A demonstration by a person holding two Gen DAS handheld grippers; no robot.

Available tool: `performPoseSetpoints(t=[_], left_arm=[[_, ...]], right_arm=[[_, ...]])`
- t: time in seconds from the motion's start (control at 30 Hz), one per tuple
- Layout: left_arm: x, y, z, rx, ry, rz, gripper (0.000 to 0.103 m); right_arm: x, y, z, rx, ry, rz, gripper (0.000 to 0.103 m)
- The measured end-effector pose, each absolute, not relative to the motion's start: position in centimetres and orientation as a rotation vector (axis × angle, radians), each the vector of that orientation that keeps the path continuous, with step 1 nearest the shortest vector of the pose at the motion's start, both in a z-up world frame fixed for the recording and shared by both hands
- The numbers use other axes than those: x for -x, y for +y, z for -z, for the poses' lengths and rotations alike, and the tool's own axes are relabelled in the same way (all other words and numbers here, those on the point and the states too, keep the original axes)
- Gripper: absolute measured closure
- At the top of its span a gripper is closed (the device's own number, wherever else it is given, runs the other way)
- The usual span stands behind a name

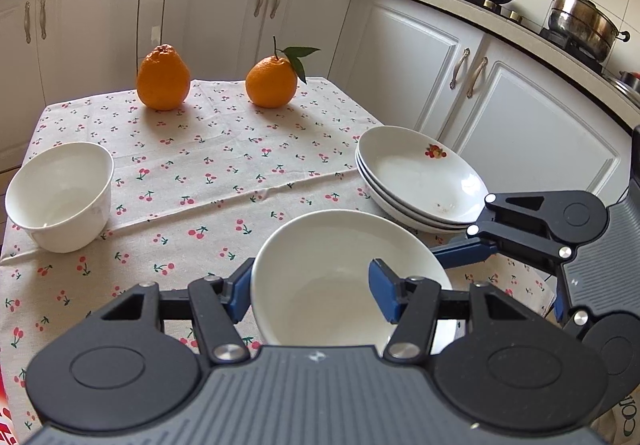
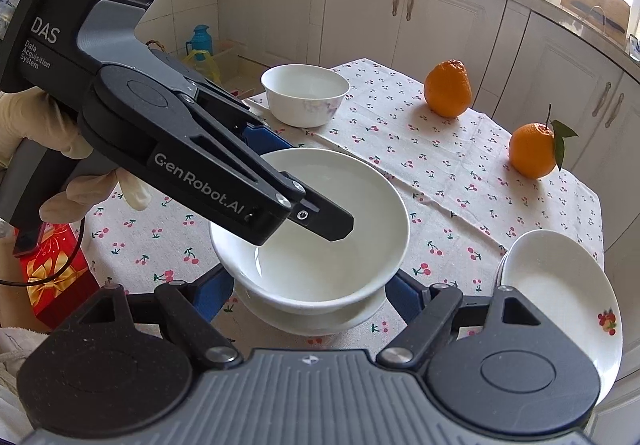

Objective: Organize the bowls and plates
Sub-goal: 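Carry the bowl with the left gripper over the bowl just set down, then lower the bowl into the other bowl and open the left gripper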

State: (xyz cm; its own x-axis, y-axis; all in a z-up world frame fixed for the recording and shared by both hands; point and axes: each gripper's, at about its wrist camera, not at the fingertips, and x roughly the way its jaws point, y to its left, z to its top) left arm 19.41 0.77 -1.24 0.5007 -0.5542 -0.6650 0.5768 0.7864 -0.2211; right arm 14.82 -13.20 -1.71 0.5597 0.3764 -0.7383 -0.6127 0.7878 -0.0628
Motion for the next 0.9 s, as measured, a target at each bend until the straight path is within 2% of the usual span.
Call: performPoseSetpoints(t=[0.7,0.77,0.8,0.9], left_arm=[[-19.49,-0.06,1.9,-0.092,0.788,0.68,0.044],[-19.55,-0.01,1.96,-0.089,0.789,0.682,0.04],[-19.57,0.0,2.02,-0.088,0.791,0.68,0.038],[-19.49,0.11,2.12,-0.089,0.79,0.677,0.037]], right_arm=[[-15.41,-13.82,2.39,0.295,0.806,-0.604,0.017],[-15.43,-13.84,2.43,0.292,0.807,-0.605,0.016],[-15.44,-13.86,2.45,0.288,0.809,-0.607,0.015],[-15.23,-13.98,2.28,0.288,0.78,-0.596,0.001]])
